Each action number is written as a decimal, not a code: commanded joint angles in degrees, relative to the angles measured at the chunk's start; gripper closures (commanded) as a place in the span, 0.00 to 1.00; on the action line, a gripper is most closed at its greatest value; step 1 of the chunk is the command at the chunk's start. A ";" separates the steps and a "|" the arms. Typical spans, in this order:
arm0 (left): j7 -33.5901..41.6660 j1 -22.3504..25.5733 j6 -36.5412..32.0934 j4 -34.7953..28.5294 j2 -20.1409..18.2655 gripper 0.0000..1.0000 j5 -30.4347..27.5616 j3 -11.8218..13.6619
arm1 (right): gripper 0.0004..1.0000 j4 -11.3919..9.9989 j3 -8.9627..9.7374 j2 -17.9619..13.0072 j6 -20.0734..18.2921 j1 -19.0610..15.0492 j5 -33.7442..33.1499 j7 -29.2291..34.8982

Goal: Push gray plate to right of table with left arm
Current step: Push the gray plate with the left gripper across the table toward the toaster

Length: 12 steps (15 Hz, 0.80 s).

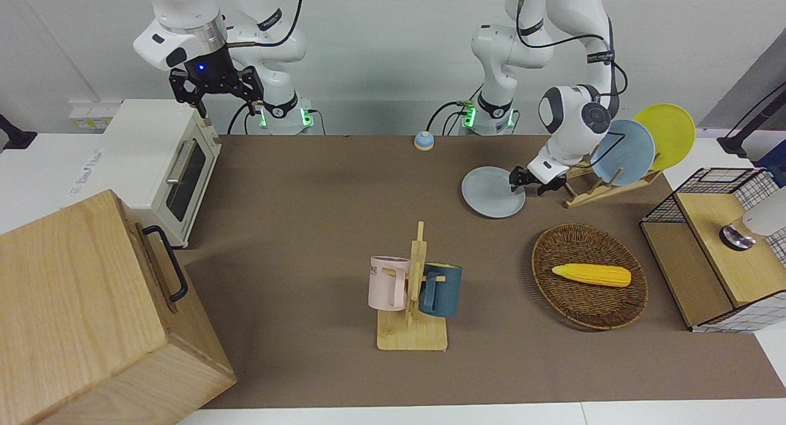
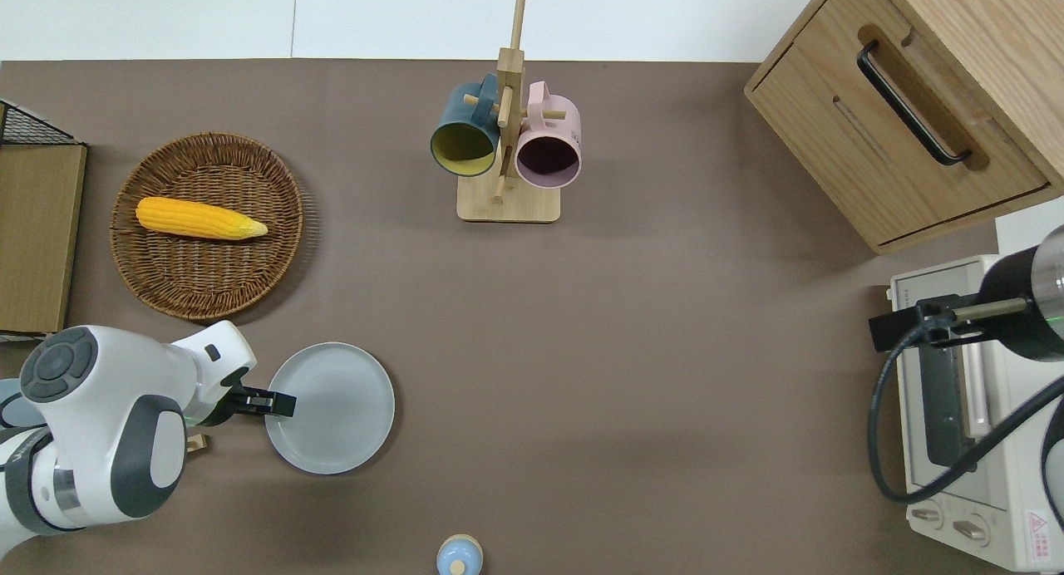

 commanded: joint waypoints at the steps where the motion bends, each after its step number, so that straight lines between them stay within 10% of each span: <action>1: -0.95 -0.39 0.54 -1.81 -1.81 0.46 -0.92 -0.03 | 0.00 -0.24 0.00 -0.59 -0.33 -0.07 0.11 -0.46; 5: -3.76 -0.57 0.54 -1.81 -1.73 1.00 -1.01 -1.52 | 0.00 -0.24 0.00 -0.59 -0.33 -0.07 0.12 -0.46; 12: -11.22 -0.57 1.42 -1.72 -1.46 1.00 -7.85 -8.89 | 0.00 -0.24 0.00 -0.59 -0.33 -0.07 0.03 -0.46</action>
